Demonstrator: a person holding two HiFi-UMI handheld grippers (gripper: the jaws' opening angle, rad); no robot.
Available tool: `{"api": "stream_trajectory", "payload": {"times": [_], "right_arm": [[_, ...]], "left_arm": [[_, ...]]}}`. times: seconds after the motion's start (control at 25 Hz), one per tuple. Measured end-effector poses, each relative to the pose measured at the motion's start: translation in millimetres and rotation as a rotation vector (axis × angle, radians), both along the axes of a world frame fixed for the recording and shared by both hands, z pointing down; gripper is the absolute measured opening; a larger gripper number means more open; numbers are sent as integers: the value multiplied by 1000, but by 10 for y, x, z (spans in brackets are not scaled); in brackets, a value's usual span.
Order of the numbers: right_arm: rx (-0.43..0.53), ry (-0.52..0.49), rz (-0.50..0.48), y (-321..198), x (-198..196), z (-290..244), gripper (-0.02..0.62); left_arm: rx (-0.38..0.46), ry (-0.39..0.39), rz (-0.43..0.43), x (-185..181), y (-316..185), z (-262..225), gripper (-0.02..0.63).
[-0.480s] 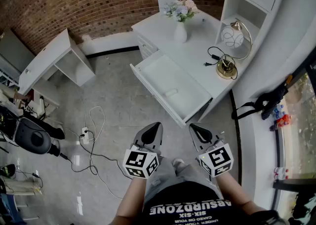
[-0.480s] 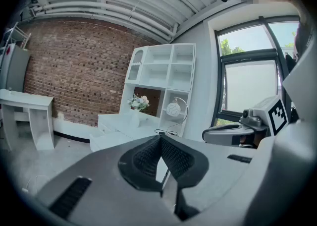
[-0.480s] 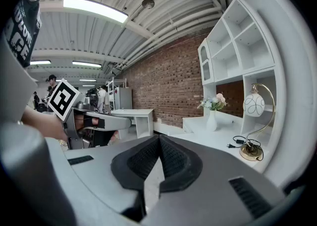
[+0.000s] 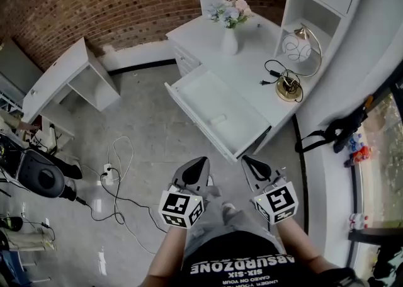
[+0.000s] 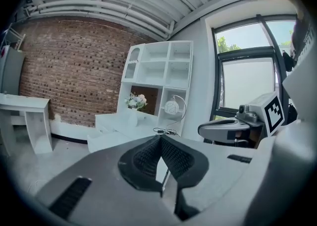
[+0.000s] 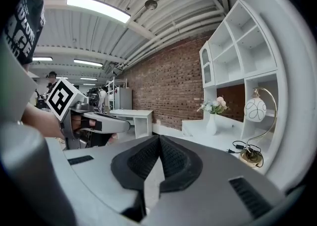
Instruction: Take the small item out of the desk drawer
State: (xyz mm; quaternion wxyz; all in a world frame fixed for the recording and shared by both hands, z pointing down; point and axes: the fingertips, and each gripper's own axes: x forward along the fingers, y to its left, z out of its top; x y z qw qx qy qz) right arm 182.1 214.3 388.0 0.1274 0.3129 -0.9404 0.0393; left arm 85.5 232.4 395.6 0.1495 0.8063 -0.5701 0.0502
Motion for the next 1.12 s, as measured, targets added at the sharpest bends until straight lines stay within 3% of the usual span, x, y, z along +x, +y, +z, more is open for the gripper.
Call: {"api": "stream_trajectory", "payload": {"times": [0.36, 0.52, 0.72, 1.12], "right_arm": [[-12, 45, -37, -430, -228, 79, 4], [-21, 75, -68, -648, -396, 134, 117], [4, 106, -81, -963, -578, 160, 157], [-72, 221, -109, -1547, -869, 438, 219]], "left_arm": [[-15, 16, -7, -243, -424, 58, 5], [-21, 32, 2, -367, -677, 88, 5], [-28, 44, 11, -576, -1030, 115, 5], [-51, 59, 31, -974, -1653, 147, 5]]}}
